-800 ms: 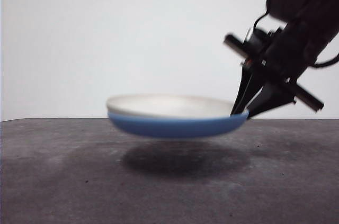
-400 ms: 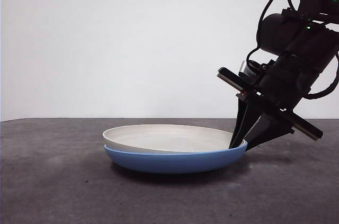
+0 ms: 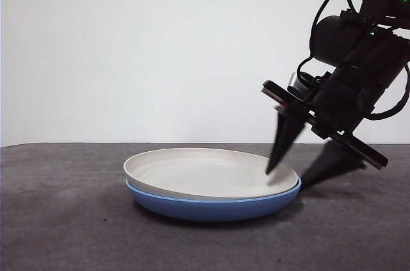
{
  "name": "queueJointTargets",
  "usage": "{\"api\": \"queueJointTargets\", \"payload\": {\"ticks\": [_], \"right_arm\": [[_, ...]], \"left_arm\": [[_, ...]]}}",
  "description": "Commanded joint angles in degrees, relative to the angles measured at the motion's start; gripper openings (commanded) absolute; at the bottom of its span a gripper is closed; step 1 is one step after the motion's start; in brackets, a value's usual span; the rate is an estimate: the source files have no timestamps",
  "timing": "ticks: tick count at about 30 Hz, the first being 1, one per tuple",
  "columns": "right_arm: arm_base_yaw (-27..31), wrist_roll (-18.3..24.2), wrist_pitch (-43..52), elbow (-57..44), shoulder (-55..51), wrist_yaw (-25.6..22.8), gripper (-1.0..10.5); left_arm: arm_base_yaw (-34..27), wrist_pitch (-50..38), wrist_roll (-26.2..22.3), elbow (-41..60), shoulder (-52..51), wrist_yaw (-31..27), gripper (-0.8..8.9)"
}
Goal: Pick up the white plate, put it on the blue plate, put it on desk
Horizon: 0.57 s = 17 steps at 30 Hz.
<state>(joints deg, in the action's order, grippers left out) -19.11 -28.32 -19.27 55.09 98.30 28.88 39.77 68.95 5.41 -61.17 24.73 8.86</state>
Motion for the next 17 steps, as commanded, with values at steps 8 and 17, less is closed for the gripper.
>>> {"api": "queueJointTargets", "payload": {"ticks": [8, 17], "right_arm": [[0.61, 4.24, -5.14, 4.35, -6.43, 1.09, 5.1], [-0.61, 9.64, -21.57, 5.77, -27.93, -1.14, 6.3]], "left_arm": [[0.33, -0.2, -0.63, -0.55, 0.09, -0.24, 5.63], [0.33, 0.46, -0.59, -0.55, 0.09, -0.24, 5.63]]}}
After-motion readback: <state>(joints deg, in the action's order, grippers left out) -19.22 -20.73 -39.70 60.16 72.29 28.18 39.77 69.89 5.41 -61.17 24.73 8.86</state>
